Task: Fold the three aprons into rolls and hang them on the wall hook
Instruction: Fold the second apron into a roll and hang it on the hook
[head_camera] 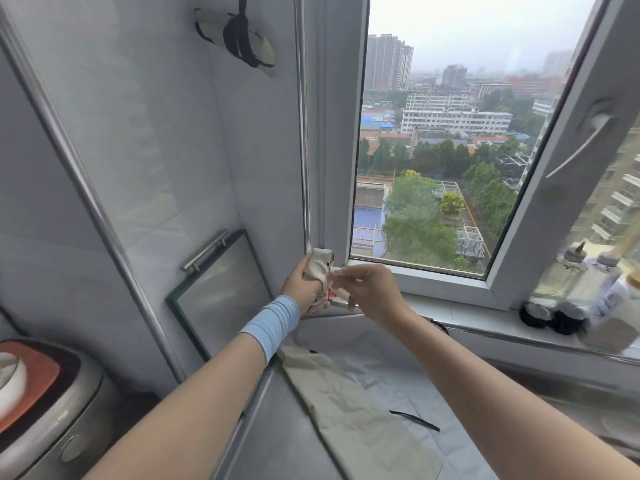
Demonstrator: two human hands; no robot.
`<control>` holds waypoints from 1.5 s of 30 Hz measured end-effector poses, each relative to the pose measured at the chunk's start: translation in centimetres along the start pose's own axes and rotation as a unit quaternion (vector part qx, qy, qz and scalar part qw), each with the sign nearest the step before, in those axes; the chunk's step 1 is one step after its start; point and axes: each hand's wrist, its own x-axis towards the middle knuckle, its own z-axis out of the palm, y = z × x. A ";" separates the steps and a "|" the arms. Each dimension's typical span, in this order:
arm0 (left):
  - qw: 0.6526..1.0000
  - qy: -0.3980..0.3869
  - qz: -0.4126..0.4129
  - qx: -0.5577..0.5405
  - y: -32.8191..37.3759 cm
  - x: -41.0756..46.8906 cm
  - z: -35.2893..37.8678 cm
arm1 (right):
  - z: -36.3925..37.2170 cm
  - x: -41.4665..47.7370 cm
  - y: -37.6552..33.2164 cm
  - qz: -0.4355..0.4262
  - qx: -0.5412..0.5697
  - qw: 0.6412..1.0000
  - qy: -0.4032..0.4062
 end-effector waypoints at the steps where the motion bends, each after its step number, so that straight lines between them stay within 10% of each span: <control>1: 1.000 -0.007 0.001 0.008 0.1 0.0 0.4 | -0.1 0.2 -0.4 0.015 0.028 0.999 0.029; 17: 0.971 -0.058 0.083 0.218 1.1 -0.3 2.3 | -1.3 0.2 0.7 -0.088 -0.232 0.964 0.092; 24: 0.978 -0.039 0.071 0.194 0.9 -0.6 2.5 | -0.7 0.9 0.7 0.009 -0.129 0.990 0.048; 37: 0.974 -0.088 -0.204 0.043 -11.6 -3.5 2.9 | 2.2 -6.5 10.7 0.163 -0.184 0.968 -0.046; 45: 0.930 -0.105 -0.309 0.168 -24.2 -6.9 3.2 | 3.7 -14.4 20.7 0.232 -0.265 0.926 -0.133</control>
